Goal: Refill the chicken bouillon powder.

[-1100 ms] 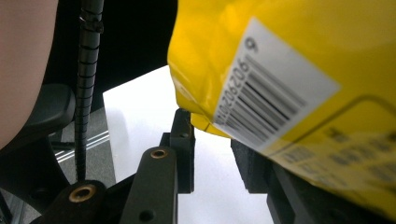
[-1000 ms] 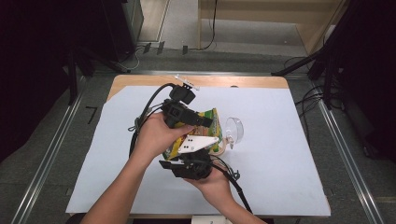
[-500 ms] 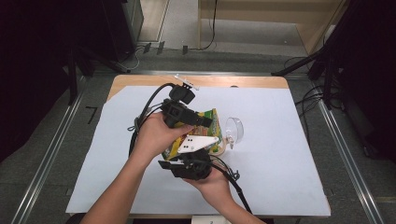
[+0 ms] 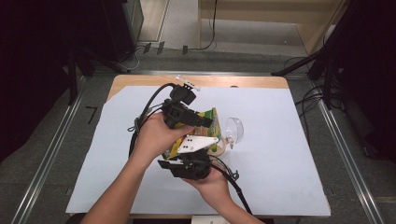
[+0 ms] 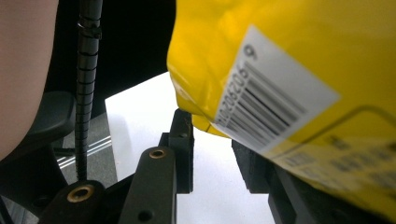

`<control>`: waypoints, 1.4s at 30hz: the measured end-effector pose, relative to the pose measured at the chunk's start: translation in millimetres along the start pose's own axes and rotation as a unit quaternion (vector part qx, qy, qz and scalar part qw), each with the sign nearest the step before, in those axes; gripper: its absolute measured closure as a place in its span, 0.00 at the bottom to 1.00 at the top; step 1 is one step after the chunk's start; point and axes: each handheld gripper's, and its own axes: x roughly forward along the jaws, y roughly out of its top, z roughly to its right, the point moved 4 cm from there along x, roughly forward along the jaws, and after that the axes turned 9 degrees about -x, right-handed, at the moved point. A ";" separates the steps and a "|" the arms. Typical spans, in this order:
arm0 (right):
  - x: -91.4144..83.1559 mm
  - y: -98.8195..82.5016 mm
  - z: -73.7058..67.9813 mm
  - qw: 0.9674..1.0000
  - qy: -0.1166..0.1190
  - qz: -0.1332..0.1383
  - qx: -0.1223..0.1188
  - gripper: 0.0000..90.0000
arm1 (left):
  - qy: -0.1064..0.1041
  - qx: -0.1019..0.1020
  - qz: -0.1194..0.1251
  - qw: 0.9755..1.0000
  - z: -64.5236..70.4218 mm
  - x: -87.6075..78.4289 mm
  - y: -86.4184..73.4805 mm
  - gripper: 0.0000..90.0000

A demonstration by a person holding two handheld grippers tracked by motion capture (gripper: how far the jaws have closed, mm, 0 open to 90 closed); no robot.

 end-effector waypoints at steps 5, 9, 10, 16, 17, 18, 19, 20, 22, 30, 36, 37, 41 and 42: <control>0.5 -0.5 0.8 1.000 -0.003 0.004 -0.003 0.79 | 0.004 0.006 0.000 1.000 3.0 0.1 -0.5 0.74; 0.1 -1.4 1.0 1.000 -0.003 0.002 -0.002 0.79 | 0.005 0.009 -0.001 1.000 4.1 0.9 -0.6 0.74; -0.1 -1.3 1.2 1.000 -0.004 0.001 -0.003 0.79 | 0.004 0.009 0.000 1.000 4.4 0.6 -0.5 0.74; -0.4 -1.4 1.4 1.000 -0.006 0.001 -0.007 0.79 | 0.008 0.011 0.001 1.000 6.6 0.0 -1.1 0.74; 0.1 -1.8 1.1 1.000 -0.005 0.003 -0.007 0.79 | 0.007 0.011 0.000 1.000 6.6 0.4 -1.2 0.74; 0.1 -2.2 1.3 1.000 -0.005 0.003 -0.008 0.79 | 0.007 0.011 0.000 1.000 6.6 0.6 -1.2 0.74; 0.2 -2.5 1.4 1.000 -0.005 0.004 -0.009 0.79 | 0.007 0.011 -0.001 1.000 6.5 0.8 -1.3 0.74; 0.4 -2.8 1.4 1.000 -0.005 0.005 -0.009 0.79 | 0.006 0.010 -0.001 1.000 6.6 1.0 -1.2 0.74; 0.2 -3.1 1.7 1.000 -0.005 0.005 -0.008 0.79 | 0.006 0.009 -0.001 1.000 5.8 1.5 -0.9 0.74; -1.1 1.3 3.6 1.000 0.001 0.000 -0.007 0.79 | -0.002 0.001 0.001 1.000 -0.1 0.8 2.8 0.74; -1.1 2.1 2.1 1.000 0.005 -0.006 0.001 0.80 | -0.007 -0.005 -0.001 1.000 -2.1 0.6 3.1 0.74; -1.5 2.4 1.8 1.000 0.005 -0.007 -0.001 0.79 | -0.009 -0.005 0.000 1.000 -1.9 0.2 3.1 0.74; -2.1 2.8 2.3 1.000 0.001 -0.005 -0.009 0.80 | -0.008 -0.004 0.000 1.000 -1.7 0.2 2.8 0.74; -1.8 2.3 1.7 1.000 0.005 -0.007 -0.004 0.80 | -0.007 -0.005 -0.001 1.000 -1.9 0.9 2.6 0.74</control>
